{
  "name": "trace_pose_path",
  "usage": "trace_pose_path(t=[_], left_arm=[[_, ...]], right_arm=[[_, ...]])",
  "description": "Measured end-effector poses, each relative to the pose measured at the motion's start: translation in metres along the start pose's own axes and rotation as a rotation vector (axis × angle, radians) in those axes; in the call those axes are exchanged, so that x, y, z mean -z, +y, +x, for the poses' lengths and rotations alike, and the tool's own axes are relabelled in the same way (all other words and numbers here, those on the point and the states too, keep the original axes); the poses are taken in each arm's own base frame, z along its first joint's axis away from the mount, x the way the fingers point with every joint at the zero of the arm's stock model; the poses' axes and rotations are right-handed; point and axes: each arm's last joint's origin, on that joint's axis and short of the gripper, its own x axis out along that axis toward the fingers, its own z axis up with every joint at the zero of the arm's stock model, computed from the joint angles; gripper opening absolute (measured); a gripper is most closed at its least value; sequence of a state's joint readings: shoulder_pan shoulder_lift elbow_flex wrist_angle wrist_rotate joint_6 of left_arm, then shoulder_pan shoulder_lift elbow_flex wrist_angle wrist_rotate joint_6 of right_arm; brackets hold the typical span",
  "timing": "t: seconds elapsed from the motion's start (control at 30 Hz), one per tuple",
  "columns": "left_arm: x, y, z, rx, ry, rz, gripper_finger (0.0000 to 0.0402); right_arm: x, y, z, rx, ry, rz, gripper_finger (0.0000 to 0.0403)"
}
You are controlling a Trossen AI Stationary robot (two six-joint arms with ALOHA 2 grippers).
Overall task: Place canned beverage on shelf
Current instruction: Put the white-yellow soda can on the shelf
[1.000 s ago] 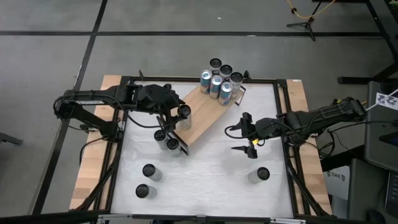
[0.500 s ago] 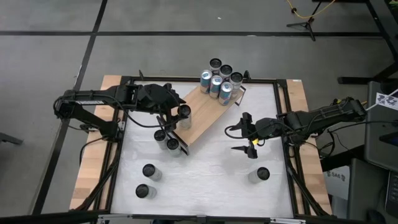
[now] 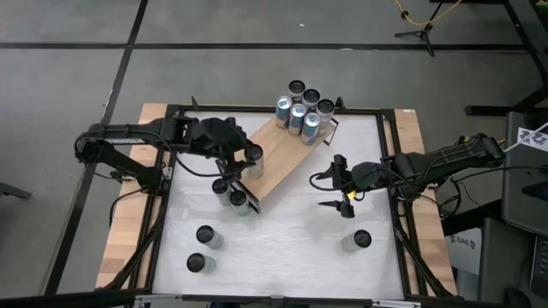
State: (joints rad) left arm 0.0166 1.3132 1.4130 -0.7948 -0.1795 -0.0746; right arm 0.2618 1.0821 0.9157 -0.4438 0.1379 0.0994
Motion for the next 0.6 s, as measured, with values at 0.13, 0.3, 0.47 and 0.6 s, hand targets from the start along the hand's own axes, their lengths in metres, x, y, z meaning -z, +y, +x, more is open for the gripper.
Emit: trace_pose_path(t=[0.13,0.3,0.47,0.6], left_arm=[[0.004,-0.001,0.008,0.0,0.029,0.005,0.0296],[0.005,-0.003,0.018,0.0,0.048,0.002,0.0296],[0.003,-0.003,0.024,-0.037,0.037,-0.041,0.0278],[0.002,-0.003,0.026,-0.049,0.026,-0.075,0.0245]], right_arm=[[0.0,0.0,0.0,0.0,0.0,0.0,0.0374],[0.0,0.0,0.0,0.0,0.0,0.0,0.0374],[0.0,0.0,0.0,0.0,0.0,0.0,0.0374],[0.0,0.0,0.0,0.0,0.001,0.0,0.0374]])
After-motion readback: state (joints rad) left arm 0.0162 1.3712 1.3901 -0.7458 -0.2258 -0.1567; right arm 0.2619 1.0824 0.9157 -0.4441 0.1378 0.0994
